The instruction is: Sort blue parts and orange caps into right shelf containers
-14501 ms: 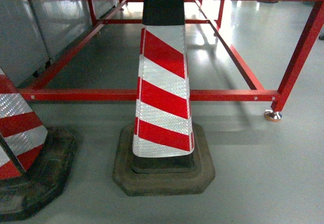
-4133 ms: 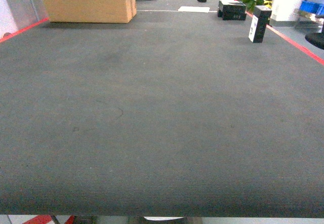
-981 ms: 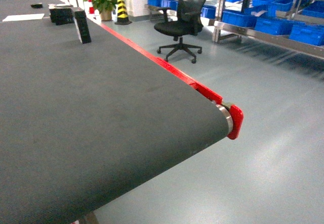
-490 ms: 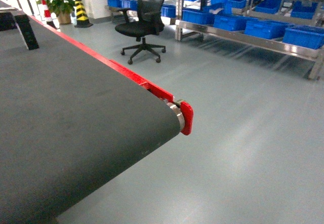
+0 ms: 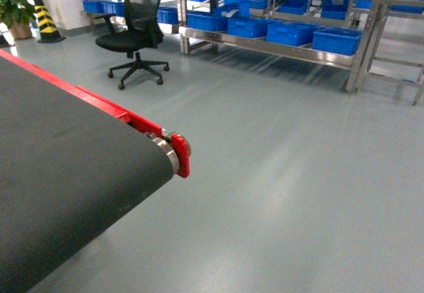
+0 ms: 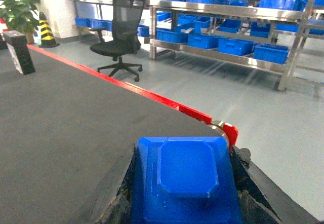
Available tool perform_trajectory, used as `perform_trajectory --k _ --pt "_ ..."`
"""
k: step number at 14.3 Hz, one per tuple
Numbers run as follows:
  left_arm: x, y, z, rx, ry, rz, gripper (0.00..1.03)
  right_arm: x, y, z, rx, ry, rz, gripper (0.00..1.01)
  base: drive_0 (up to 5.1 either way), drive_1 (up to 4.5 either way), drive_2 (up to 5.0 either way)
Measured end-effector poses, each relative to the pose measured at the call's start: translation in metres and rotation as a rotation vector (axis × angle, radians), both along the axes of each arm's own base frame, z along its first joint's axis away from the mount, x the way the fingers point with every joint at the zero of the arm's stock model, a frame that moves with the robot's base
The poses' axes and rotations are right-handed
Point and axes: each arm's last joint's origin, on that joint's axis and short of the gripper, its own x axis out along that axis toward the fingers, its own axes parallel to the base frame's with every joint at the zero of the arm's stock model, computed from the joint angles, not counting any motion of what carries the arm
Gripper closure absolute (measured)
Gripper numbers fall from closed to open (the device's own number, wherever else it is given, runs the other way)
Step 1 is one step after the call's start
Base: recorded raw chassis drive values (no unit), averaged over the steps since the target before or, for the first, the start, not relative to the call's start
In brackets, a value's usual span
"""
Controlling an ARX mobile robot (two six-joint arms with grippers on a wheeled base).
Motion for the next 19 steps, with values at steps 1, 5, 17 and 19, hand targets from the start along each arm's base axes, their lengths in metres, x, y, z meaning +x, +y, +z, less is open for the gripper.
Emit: perform_trajectory --k 1,5,17,19 --pt "0.0 0.0 0.0 0.0 0.0 0.0 0.6 0.0 0.0 0.0 0.0 0.0 0.0 0.56 -1.6 -1.64 -1.6" --pt "0.0 0.0 0.0 0.0 0.0 0.0 0.6 0.0 0.0 0.0 0.0 0.0 0.0 0.56 -1.6 -1.6 -1.6" --pt "0.0 0.0 0.0 0.0 0.0 0.0 0.6 0.0 0.0 0.0 0.0 0.0 0.0 0.56 -1.6 -1.62 -1.6" --pt "0.0 0.0 0.0 0.0 0.0 0.0 0.6 0.0 0.0 0.0 0.0 0.0 0.0 0.56 -1.6 -1.61 -1.6"
